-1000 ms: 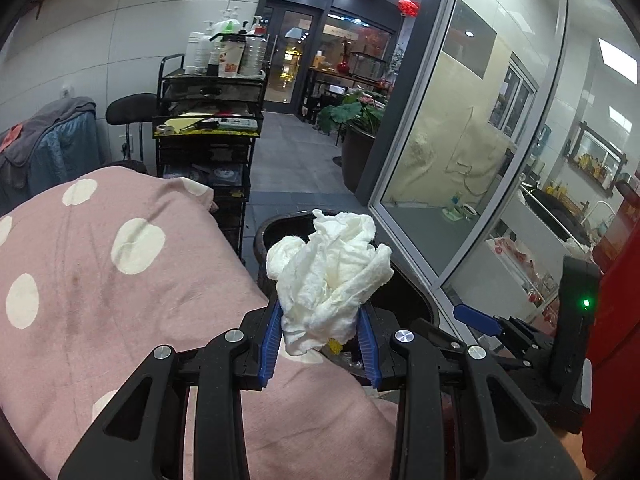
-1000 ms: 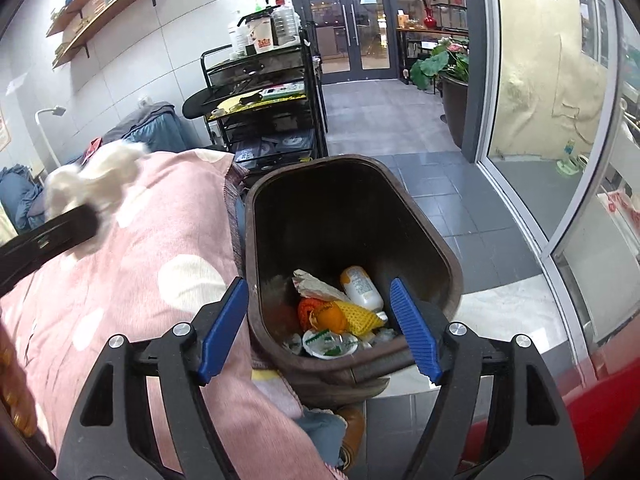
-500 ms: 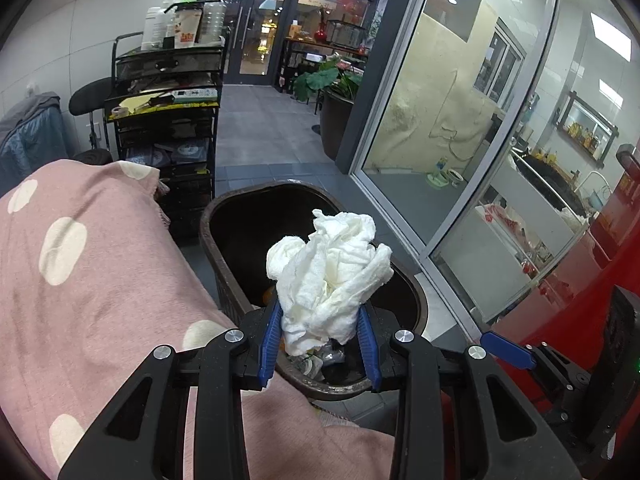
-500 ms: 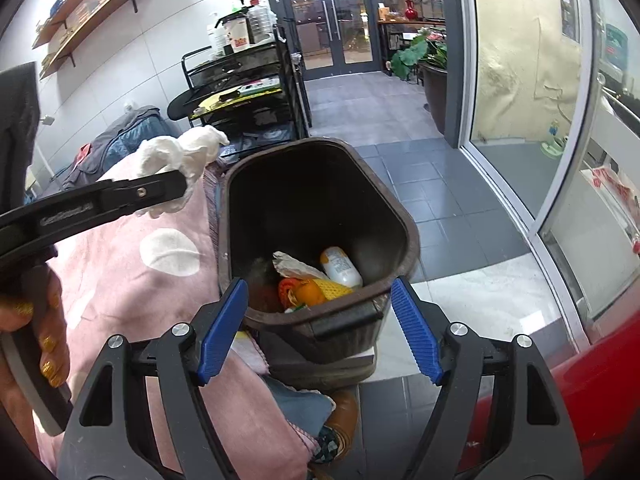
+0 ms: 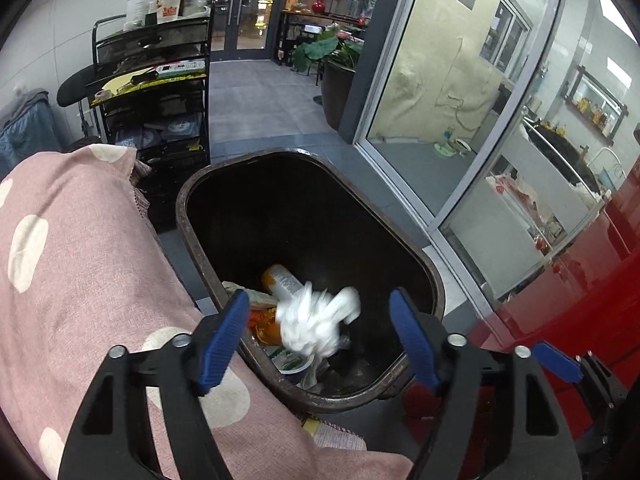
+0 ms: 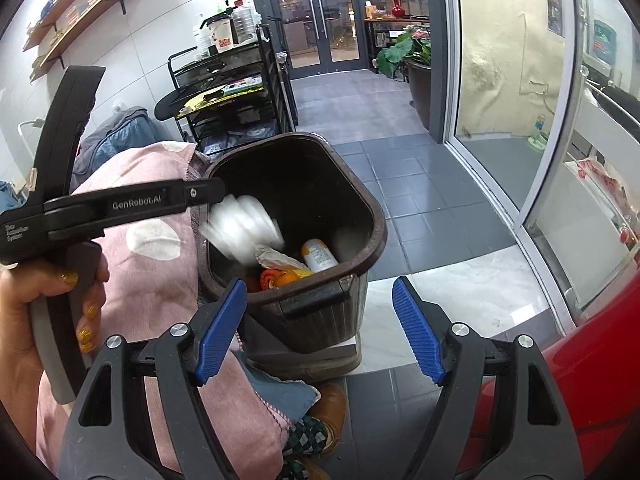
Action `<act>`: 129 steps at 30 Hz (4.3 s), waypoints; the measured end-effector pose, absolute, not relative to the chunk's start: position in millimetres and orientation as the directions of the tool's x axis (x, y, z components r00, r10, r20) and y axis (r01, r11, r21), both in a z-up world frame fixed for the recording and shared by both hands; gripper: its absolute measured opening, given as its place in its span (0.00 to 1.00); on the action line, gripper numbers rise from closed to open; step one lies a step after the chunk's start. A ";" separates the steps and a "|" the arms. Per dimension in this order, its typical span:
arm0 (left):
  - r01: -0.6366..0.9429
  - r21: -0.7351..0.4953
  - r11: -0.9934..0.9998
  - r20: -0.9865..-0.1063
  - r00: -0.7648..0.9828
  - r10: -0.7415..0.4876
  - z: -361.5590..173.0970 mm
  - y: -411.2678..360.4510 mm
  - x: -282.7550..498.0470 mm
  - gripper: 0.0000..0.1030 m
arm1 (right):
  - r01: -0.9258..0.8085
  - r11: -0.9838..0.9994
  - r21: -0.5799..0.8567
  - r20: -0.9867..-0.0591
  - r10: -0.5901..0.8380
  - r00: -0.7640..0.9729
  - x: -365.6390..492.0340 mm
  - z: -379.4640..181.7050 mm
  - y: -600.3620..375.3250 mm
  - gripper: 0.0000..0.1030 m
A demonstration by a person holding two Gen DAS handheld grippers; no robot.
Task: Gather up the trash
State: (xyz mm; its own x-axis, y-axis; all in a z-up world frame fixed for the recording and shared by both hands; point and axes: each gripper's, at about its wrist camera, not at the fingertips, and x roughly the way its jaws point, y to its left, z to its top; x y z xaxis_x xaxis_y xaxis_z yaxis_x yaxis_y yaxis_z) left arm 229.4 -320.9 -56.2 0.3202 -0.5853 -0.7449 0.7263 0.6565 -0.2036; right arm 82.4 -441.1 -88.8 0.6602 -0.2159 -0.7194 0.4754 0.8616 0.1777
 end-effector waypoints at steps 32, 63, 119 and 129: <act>0.577 -0.088 0.812 -0.525 0.666 -0.530 10.8 -165.1 159.7 0.94 | 0.384 0.913 0.136 -0.519 -0.265 0.813 61.3 -39.6 -365.0 0.84; 0.108 -0.048 0.993 -0.348 0.930 -0.118 15.4 -11.9 55.0 0.94 | 0.174 0.984 0.027 -0.306 -0.157 0.939 5.1 7.2 -212.9 0.94; 0.094 -0.056 0.994 -0.353 0.929 -0.108 19.3 -4.4 52.4 0.94 | 0.164 0.984 0.061 -0.341 -0.134 0.930 6.4 0.8 -219.7 0.94; 0.097 -0.043 0.994 -0.361 0.927 -0.106 18.7 -6.5 54.8 0.94 | 0.169 0.983 0.067 -0.343 -0.136 0.930 6.1 -1.8 -220.7 0.94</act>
State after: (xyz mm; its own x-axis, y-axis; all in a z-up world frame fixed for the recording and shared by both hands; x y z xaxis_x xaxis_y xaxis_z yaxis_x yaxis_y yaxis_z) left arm 54.8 -6.5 18.7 0.9266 -0.1058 -0.3608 0.0968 0.9944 -0.0428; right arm 6.1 -220.7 -1.8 0.9296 -0.1361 -0.3425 0.1687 0.9834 0.0671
